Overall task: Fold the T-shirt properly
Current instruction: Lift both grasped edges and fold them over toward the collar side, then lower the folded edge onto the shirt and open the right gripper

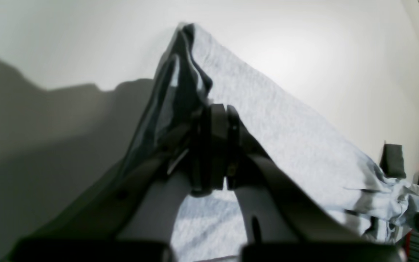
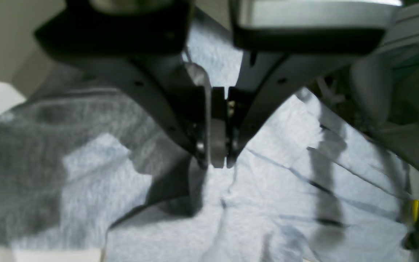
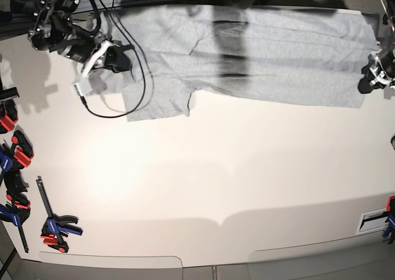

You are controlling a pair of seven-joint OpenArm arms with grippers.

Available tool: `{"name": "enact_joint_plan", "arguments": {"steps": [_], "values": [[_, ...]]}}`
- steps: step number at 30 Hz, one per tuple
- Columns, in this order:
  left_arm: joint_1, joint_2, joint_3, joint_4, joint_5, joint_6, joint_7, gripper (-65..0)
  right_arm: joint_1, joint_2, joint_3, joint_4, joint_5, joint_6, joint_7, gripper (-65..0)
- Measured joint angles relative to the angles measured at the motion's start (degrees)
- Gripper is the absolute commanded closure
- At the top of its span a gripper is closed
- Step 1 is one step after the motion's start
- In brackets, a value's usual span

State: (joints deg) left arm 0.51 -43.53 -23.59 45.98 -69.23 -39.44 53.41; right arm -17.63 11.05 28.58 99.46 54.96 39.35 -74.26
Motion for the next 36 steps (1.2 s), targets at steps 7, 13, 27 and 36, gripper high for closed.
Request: {"name": "enact_joint_plan", "arguments": {"steps": [7,13,27,36], "values": [[0.11,0.17,0.00,0.00,-3.06,0.00,-0.24,-14.7,0.15,-0.09,0.04,-0.02,-2.49,-0.02,2.36,-16.4],[0.09,-0.48,-1.81,0.15,-9.77,0.00,3.30,-14.7,0.13,0.22,0.04,0.00,-0.37,-0.02,2.62,-16.7],[0.11,-0.63,-16.81,3.39,-14.16,-0.02,12.39,-14.7,8.46,0.22,0.09,2.16,-5.35,0.07,7.23,-16.5],[0.09,-0.61,-17.03,3.41,-14.16,-0.02,12.44,-14.7,13.81,0.24,0.09,-8.24,-14.21,0.11,13.27,-16.5]]}}
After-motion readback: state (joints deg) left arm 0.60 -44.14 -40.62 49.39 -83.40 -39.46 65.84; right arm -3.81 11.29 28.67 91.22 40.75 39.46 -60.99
